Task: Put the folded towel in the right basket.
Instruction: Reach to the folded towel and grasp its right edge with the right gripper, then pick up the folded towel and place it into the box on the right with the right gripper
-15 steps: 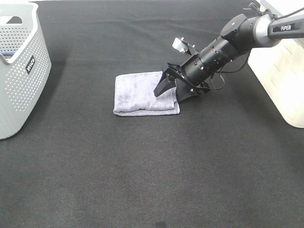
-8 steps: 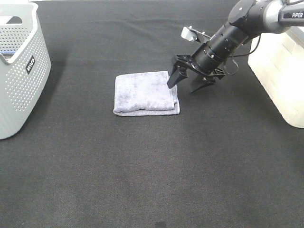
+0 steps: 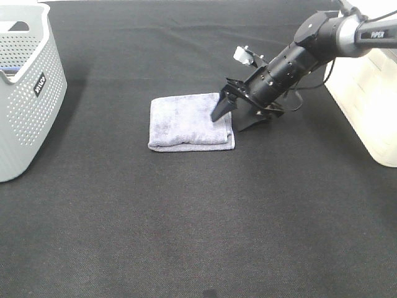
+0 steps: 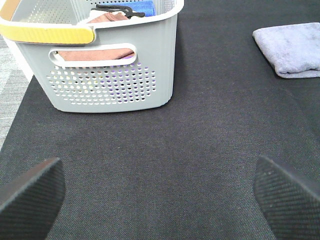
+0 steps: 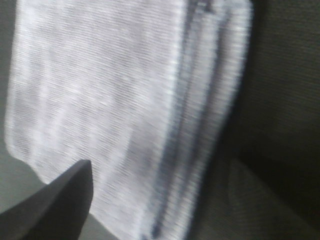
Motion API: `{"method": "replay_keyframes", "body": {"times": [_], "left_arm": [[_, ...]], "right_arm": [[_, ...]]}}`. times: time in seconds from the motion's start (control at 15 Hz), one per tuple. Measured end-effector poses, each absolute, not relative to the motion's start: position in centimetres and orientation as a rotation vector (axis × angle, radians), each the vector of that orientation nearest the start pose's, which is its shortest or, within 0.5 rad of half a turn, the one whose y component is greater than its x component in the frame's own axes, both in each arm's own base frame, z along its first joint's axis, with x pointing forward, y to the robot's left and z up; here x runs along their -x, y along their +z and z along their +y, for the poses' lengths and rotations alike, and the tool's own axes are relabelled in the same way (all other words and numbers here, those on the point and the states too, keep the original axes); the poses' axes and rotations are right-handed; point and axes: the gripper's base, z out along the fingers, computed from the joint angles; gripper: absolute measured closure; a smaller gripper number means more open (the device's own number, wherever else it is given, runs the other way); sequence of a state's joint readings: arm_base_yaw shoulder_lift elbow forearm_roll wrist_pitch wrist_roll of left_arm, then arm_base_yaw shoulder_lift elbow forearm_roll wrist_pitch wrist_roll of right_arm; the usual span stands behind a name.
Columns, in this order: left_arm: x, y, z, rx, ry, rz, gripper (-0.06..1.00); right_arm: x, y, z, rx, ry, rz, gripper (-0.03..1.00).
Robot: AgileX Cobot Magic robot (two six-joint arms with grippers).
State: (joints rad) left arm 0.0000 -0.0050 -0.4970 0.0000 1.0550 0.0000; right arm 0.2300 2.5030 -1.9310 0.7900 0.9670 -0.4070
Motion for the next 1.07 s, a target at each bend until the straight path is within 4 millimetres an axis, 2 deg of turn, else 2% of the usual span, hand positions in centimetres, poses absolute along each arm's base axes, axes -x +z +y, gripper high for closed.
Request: {"method": "replay_keyframes", "body": {"times": [0.13,0.2,0.33,0.4,0.47,0.6,0.73,0.93,1.07], "left_arm": [[0.5,27.7,0.0,0.0,0.0,2.037,-0.03],[0.5,27.7,0.0,0.0,0.0,2.037,-0.03],[0.5,27.7,0.0,0.0,0.0,2.037,-0.03],[0.5,27.7,0.0,0.0,0.0,2.037,-0.03],[0.5,27.7,0.0,0.0,0.0,2.037,-0.03],[0.5,27.7,0.0,0.0,0.0,2.037,-0.03],[0.5,27.7,0.0,0.0,0.0,2.037,-0.03],[0.5,27.7,0.0,0.0,0.0,2.037,-0.03],[0.5,27.7,0.0,0.0,0.0,2.037,-0.03]], "right_arm": [[-47.8,9.0,16.8,0.291,1.003,2.786,0.28],[-47.7,8.9,17.0,0.288,1.023,2.783,0.33],[-47.6,8.4,17.4,0.3,1.026,2.78,0.57],[-47.6,8.4,17.5,0.301,1.025,2.78,0.76],[-47.6,8.5,17.5,0.299,1.029,2.778,0.89],[-47.7,9.1,17.5,0.323,1.024,2.759,0.91],[-47.7,11.5,17.5,0.379,1.002,2.703,0.91],[-47.5,17.3,17.3,0.46,0.958,2.583,0.91],[-46.6,22.8,16.8,0.537,0.864,2.487,0.91]]}}
